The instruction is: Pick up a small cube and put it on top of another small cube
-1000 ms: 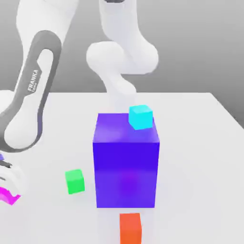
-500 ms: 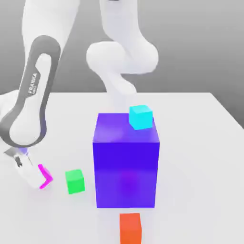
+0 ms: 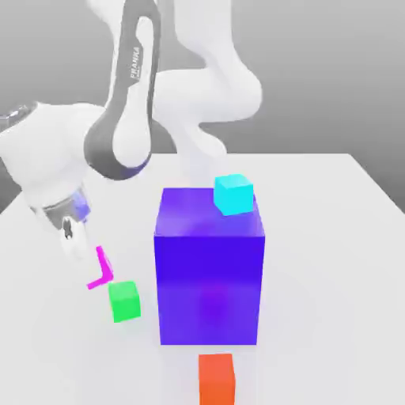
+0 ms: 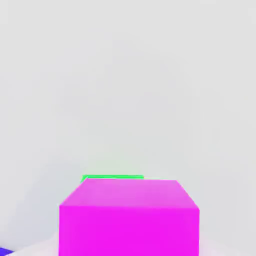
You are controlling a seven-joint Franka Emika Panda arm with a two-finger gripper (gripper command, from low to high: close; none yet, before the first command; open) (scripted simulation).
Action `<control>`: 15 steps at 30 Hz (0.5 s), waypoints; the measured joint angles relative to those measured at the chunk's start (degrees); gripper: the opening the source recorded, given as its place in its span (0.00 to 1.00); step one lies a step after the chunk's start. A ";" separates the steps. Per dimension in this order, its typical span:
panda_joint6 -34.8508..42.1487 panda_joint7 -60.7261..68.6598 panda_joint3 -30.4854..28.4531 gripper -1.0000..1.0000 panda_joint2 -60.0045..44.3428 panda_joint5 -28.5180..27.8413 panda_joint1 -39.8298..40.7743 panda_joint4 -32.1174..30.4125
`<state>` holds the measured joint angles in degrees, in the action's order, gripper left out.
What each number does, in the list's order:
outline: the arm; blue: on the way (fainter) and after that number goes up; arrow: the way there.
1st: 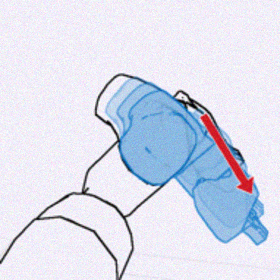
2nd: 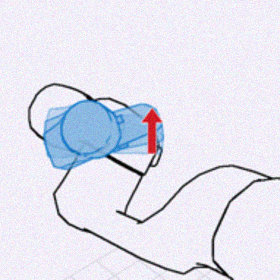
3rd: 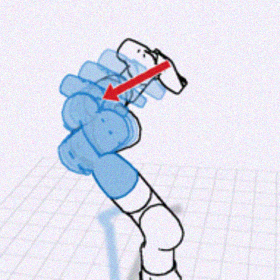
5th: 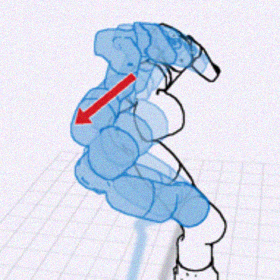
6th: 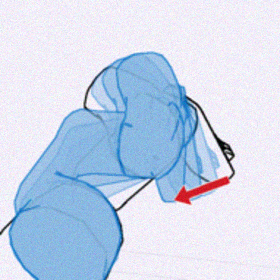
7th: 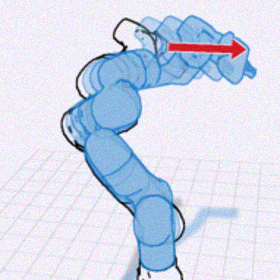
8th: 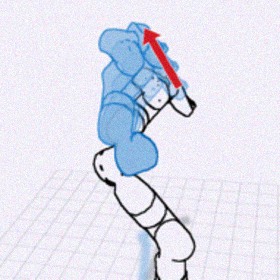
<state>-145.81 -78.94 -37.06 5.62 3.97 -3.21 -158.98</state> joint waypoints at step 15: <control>-22.78 -11.50 11.80 1.00 -6.17 -2.16 2.72 -9.06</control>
<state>-168.59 -90.43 -25.26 -0.55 1.80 -0.48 -168.04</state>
